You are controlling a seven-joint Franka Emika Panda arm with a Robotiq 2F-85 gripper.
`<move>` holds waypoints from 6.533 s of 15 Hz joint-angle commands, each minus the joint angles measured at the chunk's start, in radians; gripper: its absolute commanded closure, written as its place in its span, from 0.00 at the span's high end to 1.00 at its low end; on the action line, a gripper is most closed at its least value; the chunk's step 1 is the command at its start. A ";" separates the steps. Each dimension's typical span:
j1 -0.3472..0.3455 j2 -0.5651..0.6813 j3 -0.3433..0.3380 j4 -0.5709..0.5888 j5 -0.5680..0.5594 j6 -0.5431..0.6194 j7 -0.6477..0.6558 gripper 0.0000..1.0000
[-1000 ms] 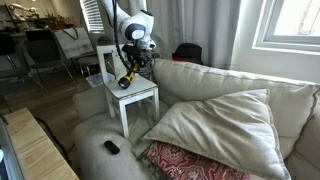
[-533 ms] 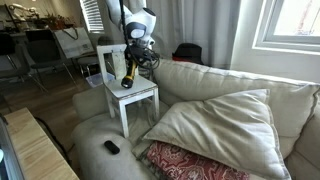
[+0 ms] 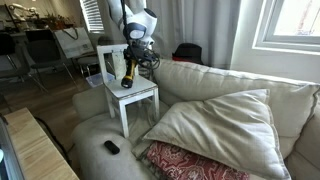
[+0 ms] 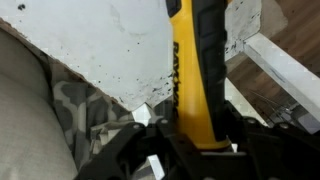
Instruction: Put the flashlight upright on the seat of the wooden
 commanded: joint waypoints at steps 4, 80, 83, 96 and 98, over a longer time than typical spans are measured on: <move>-0.106 0.099 0.162 0.012 0.144 0.147 -0.291 0.25; -0.416 -0.272 0.117 -0.277 0.172 -0.118 -0.628 1.00; -0.397 -0.392 0.065 -0.273 0.222 -0.226 -0.593 1.00; 0.000 -0.704 -0.451 -0.236 0.275 -0.652 -0.480 1.00; 0.029 -0.726 -0.477 -0.250 0.270 -0.650 -0.465 1.00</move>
